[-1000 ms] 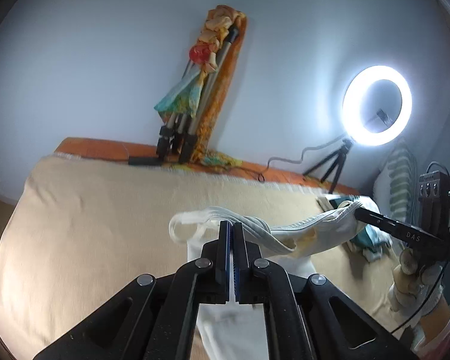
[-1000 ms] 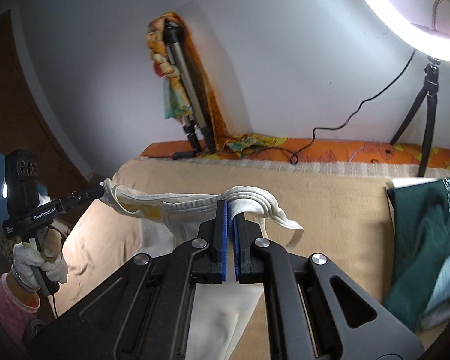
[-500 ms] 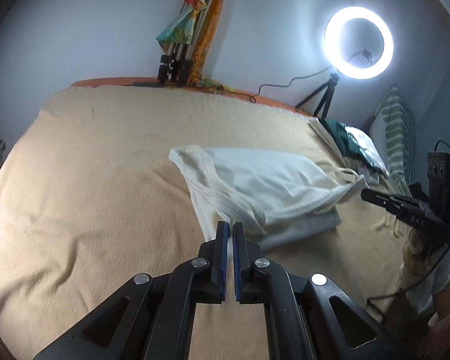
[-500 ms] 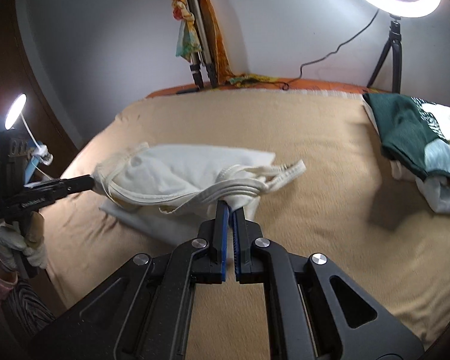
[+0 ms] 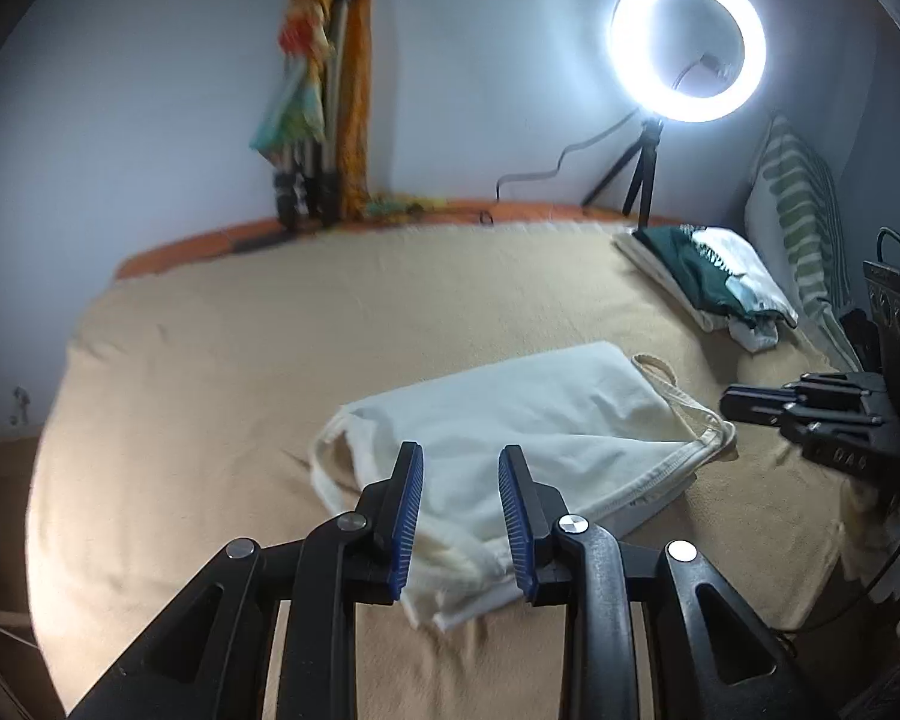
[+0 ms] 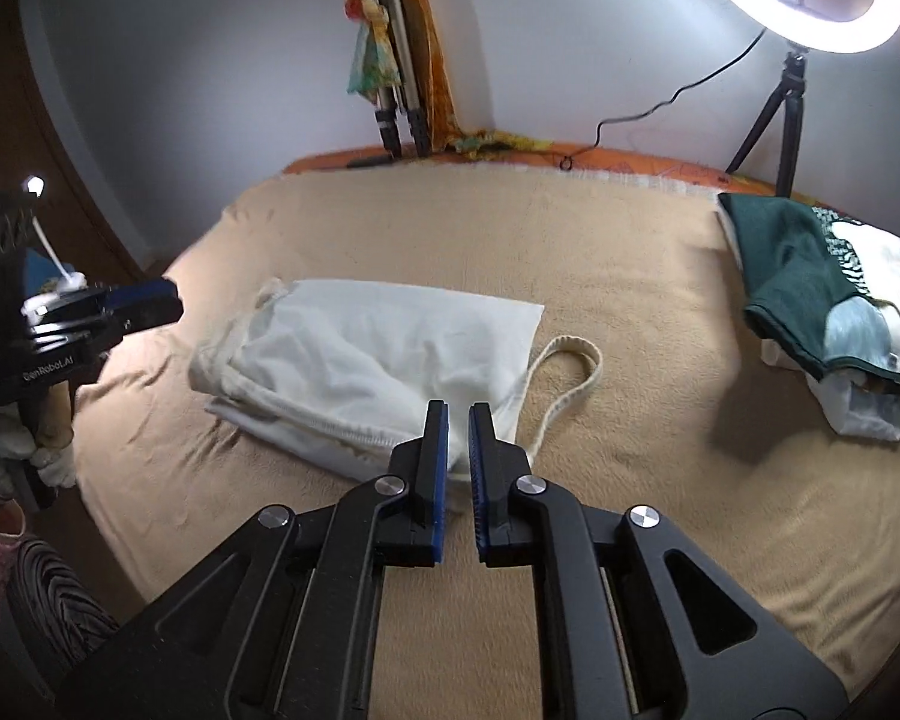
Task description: Fold small clothes
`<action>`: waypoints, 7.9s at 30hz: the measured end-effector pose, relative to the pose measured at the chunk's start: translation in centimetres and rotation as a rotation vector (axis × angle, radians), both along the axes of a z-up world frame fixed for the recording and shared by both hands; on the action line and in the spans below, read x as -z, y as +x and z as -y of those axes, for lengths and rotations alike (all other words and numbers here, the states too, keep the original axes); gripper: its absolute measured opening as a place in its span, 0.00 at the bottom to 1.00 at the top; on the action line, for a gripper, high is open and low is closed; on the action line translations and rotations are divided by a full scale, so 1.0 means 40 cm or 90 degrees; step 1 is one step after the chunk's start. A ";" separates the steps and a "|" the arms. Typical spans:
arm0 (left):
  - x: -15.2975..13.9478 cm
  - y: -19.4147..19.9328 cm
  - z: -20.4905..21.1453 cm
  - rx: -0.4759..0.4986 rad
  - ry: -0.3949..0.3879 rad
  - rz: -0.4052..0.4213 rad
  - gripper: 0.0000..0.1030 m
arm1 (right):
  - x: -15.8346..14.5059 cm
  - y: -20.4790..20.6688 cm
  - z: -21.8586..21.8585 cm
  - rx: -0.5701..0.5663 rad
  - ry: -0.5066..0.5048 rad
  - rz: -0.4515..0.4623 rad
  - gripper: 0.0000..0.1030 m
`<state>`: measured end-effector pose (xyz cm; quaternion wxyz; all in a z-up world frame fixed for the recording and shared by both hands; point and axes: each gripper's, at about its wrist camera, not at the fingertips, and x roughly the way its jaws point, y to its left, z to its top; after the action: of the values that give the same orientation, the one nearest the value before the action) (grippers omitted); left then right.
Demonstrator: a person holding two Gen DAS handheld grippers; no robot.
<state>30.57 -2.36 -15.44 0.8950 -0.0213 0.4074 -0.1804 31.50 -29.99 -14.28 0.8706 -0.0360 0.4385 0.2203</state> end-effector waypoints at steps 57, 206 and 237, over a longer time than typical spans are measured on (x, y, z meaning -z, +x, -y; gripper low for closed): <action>0.228 0.043 -0.171 -0.139 -0.329 -0.186 0.46 | 0.208 0.112 0.114 0.130 0.316 -0.185 0.43; -0.277 -0.373 0.441 0.068 0.022 0.241 1.00 | -0.307 -0.405 0.368 0.455 -0.042 0.305 1.00; -0.314 -0.439 0.383 0.039 -0.005 0.292 1.00 | -0.270 -0.389 0.351 0.469 -0.057 0.321 1.00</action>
<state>13.00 -17.69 -2.88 0.9581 0.0290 0.1932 -0.2096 15.92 -44.04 -3.47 0.9681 0.0324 0.2055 -0.1393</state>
